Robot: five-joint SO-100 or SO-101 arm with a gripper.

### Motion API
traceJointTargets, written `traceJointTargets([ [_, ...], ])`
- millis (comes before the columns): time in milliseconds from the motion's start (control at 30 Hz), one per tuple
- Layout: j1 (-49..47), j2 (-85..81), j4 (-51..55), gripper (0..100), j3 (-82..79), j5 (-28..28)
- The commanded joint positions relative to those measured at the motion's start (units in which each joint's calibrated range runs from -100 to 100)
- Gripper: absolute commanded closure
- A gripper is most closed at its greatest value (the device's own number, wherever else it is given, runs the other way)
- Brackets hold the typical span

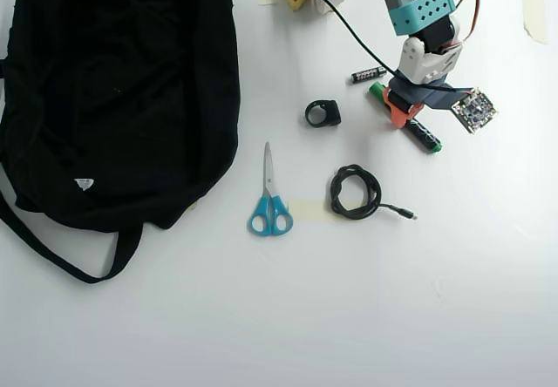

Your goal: Put the green marker into the black bag

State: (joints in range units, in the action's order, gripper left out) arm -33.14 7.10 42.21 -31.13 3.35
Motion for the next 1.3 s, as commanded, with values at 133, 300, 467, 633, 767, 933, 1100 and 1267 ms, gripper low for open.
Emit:
traceJointTargets([
  [133, -0.1, -0.2, -0.1, 98, -0.1, -0.2],
  [300, -0.4, -1.3, 0.2, 98, 0.1, -0.2],
  [467, -1.0, -1.5, 1.3, 98, 1.8, 0.1],
  [633, -1.8, -1.5, 11.6, 98, 11.1, 0.3],
  [767, -1.8, -1.5, 20.8, 98, 20.0, 0.4],
  [933, -1.8, -1.6, 28.1, 98, 30.6, 0.5],
  [1100, -1.8, -3.0, 28.6, 98, 32.7, 0.0],
  [1267, -1.6, -6.8, 28.7, 98, 31.8, 0.3],
])
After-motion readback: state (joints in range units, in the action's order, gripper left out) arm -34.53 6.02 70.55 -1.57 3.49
